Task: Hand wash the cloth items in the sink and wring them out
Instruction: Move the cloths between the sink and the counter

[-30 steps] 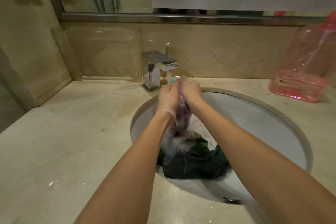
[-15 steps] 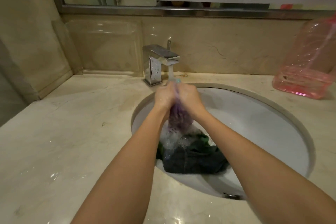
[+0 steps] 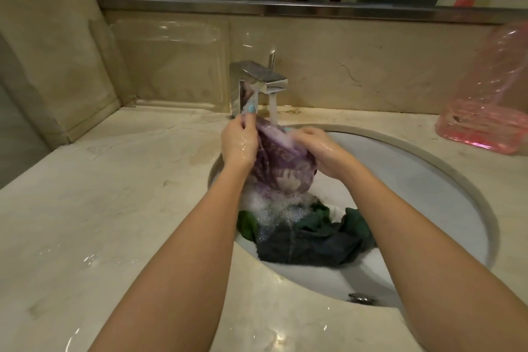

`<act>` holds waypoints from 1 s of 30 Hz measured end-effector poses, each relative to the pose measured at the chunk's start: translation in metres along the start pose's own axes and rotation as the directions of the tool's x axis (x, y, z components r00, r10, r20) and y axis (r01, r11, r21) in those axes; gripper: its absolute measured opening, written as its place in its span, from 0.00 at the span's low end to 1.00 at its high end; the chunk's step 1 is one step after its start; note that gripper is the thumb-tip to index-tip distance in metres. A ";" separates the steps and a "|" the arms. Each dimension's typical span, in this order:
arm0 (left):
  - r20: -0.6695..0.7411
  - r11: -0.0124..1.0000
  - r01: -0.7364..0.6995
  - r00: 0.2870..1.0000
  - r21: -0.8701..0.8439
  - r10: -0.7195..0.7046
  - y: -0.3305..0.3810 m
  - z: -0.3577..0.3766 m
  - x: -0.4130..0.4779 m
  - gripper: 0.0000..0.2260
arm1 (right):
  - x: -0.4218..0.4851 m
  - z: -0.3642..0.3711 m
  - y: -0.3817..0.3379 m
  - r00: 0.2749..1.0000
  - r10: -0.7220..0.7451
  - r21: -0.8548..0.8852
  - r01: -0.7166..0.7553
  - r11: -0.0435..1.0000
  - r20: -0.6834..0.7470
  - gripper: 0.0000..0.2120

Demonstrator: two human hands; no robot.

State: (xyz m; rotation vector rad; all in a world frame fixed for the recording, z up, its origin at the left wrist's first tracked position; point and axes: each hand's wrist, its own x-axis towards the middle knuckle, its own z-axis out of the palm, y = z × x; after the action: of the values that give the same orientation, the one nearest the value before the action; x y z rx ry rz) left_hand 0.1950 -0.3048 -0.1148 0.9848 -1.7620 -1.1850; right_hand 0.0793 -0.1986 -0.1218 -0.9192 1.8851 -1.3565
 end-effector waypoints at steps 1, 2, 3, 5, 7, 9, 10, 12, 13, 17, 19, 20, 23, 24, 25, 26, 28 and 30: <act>-0.027 0.998 -0.031 0.999 0.047 0.033 -0.002 0.000 0.002 0.17 | -0.001 -0.005 0.003 0.995 0.007 0.024 -0.009 1.000 0.100 0.11; -0.040 0.997 -0.056 0.998 0.055 0.058 -0.003 0.000 0.002 0.16 | -0.001 -0.009 0.005 0.986 0.018 0.027 -0.023 0.999 0.167 0.11; -0.044 0.997 -0.068 0.997 0.038 0.069 -0.003 0.002 0.002 0.16 | -0.001 -0.010 0.008 0.982 0.028 0.006 -0.030 1.000 0.186 0.08; -0.040 0.998 -0.057 0.998 -0.036 0.055 -0.003 0.005 0.002 0.15 | -0.001 -0.009 0.009 0.996 0.013 -0.053 -0.008 0.999 0.084 0.07; -0.017 0.990 -0.012 1.000 -0.143 0.010 -0.001 0.009 0.003 0.12 | 0.000 -0.001 0.004 0.998 -0.055 -0.028 0.055 0.998 -0.027 0.11; 0.032 0.975 0.050 0.999 -0.219 -0.044 0.001 0.014 0.001 0.09 | -0.002 0.010 -0.003 0.985 -0.130 0.010 0.132 0.991 -0.115 0.12; 0.053 0.965 0.076 0.997 -0.252 -0.064 0.002 0.017 -0.001 0.09 | -0.004 0.015 -0.007 0.976 -0.149 0.033 0.156 0.987 -0.158 0.12; 0.075 0.949 0.107 0.993 -0.295 -0.089 0.005 0.022 -0.005 0.08 | -0.005 0.025 -0.011 0.964 -0.167 0.103 0.191 0.976 -0.208 0.12; 0.065 0.947 0.116 0.993 -0.301 -0.101 0.006 0.024 -0.006 0.08 | -0.003 0.029 -0.011 0.960 -0.161 0.117 0.191 0.975 -0.231 0.12; 0.051 0.949 0.116 0.993 -0.293 -0.105 0.008 0.025 -0.008 0.07 | -0.003 0.054 -0.022 0.955 -0.114 0.338 0.207 0.918 -0.274 0.04; 0.123 0.970 0.102 0.990 -0.221 -0.076 0.011 0.029 -0.014 0.10 | 0.001 0.057 -0.026 0.919 -0.090 0.254 0.199 0.947 -0.384 0.11; 0.168 0.973 0.111 0.983 -0.203 -0.077 0.013 0.034 -0.018 0.12 | 0.006 0.054 -0.026 0.887 -0.075 0.182 0.176 0.967 -0.456 0.15; 0.207 0.971 0.141 0.973 -0.192 -0.101 0.021 0.047 -0.032 0.15 | 0.018 0.038 -0.020 0.862 -0.058 0.085 0.116 0.990 -0.504 0.18; 0.181 0.978 0.117 0.980 -0.172 -0.086 0.024 0.047 -0.033 0.15 | 0.017 0.038 -0.019 0.870 -0.089 0.038 0.123 0.992 -0.485 0.16; 0.147 0.985 0.084 0.987 -0.151 -0.062 0.024 0.044 -0.031 0.15 | 0.017 0.041 -0.017 0.862 -0.119 0.020 0.148 0.989 -0.492 0.15; 0.117 0.988 0.075 0.991 -0.135 -0.059 0.020 0.041 -0.025 0.15 | 0.013 0.046 -0.018 0.857 -0.120 0.063 0.175 0.983 -0.500 0.15; 0.075 0.976 0.130 0.990 -0.174 -0.119 0.013 0.032 -0.013 0.12 | 0.006 0.060 -0.019 0.854 -0.143 0.129 0.236 0.963 -0.500 0.17; 0.117 0.968 0.176 0.981 -0.180 -0.157 0.008 0.027 -0.009 0.12 | 0.002 0.067 -0.019 0.854 -0.209 0.071 0.275 0.959 -0.476 0.19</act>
State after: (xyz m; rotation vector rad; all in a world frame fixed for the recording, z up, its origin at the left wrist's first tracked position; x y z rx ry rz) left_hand 0.1731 -0.2856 -0.1156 0.9878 -1.6317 -1.5046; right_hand 0.1353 -0.2392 -0.1217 -0.8344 2.0310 -1.9812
